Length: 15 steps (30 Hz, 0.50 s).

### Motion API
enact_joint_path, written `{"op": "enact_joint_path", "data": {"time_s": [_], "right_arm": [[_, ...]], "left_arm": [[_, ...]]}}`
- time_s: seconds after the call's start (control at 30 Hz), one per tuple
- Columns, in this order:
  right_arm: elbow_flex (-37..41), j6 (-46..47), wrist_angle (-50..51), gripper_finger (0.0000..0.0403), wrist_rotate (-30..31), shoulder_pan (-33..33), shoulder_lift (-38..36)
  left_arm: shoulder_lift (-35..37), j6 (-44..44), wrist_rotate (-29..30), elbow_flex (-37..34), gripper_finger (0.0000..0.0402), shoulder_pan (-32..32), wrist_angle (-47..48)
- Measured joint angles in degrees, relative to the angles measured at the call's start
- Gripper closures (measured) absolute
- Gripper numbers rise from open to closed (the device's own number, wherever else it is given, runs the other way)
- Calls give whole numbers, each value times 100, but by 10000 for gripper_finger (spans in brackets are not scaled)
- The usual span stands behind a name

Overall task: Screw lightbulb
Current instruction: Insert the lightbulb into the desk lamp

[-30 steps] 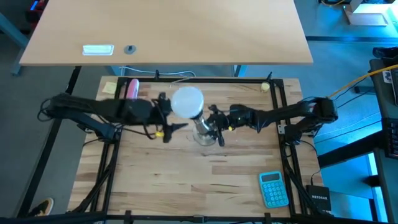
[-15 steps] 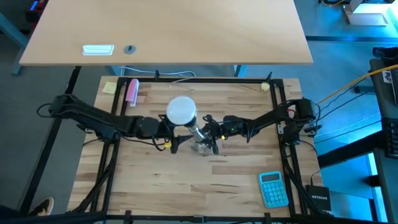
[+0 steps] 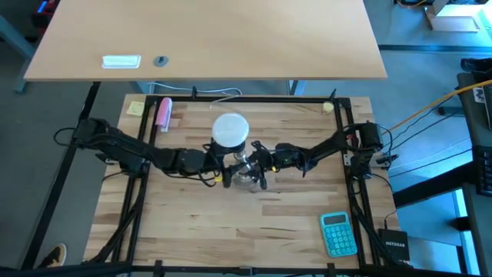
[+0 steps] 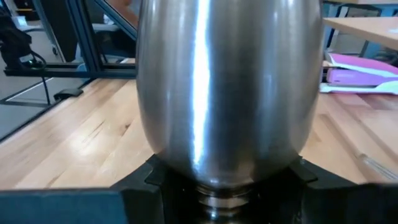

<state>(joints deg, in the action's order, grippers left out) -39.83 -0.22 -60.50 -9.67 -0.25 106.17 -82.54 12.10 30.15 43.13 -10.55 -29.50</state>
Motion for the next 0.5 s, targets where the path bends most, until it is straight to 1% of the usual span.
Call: {"op": "enact_joint_path", "data": {"time_s": [0.07,0.13,0.23,0.33,0.37,0.4,0.43,0.5], "right_arm": [[0,2,59,242,8,-5,0],[0,6,117,242,28,-10,0],[0,8,94,242,36,-9,0],[0,20,98,242,68,-9,-7],[0,53,134,242,70,-9,-7],[0,65,198,241,66,-11,-7],[2,59,230,232,55,-16,-7],[2,74,342,195,38,-15,-7]], "left_arm": [[-62,254,-15,-30,123,49,-8],[-122,242,-28,-55,134,80,-44],[-176,31,-68,-54,179,82,-281],[-232,-274,-63,-50,243,60,-461],[-238,-340,-56,-50,254,44,-436],[-275,-375,-36,-50,254,40,-431],[-305,-417,-20,-50,254,40,-443],[-324,-522,-46,-50,254,42,-413]]}}
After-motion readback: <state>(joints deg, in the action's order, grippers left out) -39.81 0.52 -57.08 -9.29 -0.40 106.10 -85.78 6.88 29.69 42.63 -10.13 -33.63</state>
